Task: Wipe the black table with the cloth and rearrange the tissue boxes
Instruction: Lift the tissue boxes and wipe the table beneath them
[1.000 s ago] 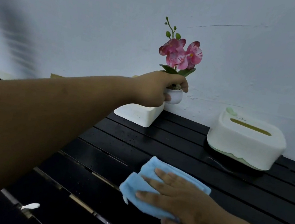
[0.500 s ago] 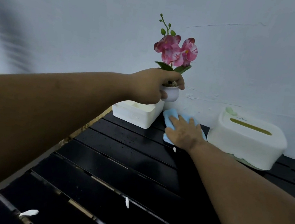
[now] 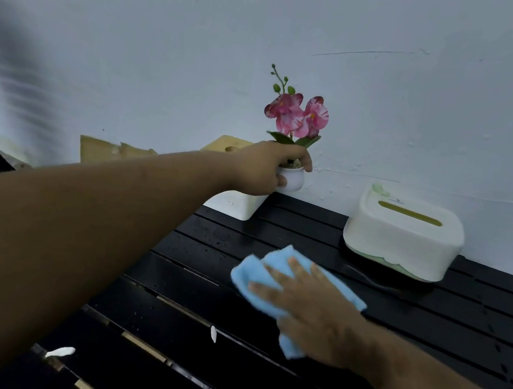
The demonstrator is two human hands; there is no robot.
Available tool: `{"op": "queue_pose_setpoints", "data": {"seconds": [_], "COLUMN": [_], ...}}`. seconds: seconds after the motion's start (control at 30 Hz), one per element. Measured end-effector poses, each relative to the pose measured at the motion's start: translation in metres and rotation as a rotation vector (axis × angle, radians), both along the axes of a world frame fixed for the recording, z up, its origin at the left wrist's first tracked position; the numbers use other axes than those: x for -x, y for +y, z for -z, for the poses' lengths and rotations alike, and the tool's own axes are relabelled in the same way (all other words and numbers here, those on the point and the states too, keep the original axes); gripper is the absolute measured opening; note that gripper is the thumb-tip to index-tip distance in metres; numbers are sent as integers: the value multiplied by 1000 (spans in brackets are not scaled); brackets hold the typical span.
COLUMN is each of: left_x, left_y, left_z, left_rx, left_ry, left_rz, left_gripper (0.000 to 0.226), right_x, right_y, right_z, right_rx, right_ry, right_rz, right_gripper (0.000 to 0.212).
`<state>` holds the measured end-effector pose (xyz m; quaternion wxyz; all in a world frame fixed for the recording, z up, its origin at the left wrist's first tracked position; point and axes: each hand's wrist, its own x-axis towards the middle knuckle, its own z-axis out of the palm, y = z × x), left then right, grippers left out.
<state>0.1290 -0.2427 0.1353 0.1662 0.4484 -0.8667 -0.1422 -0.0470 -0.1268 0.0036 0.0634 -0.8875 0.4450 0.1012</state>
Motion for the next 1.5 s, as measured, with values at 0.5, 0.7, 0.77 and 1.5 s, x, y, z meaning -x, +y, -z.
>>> {"op": "queue_pose_setpoints", "data": {"seconds": [0.5,0.7,0.77,1.5], "left_x": [60,76,77,-41], "left_y": [-27,-44,-50,-24], "left_z": [61,87,97,49], "left_rx": [-136,-143,-142,263], "left_ry": [16,-38,-54,-232], "left_rz": [54,16,12,79], "left_gripper": [49,50,51,42], "right_x": [35,46,45,31], "right_y": [34,2,5,3], "right_z": [-7,4,5,8], "right_rx": [37,95,117,68], "right_ry": [-188,-268,-279,-194], "right_rz": [-5,179,184,234], "right_gripper": [67,62,61,72]}}
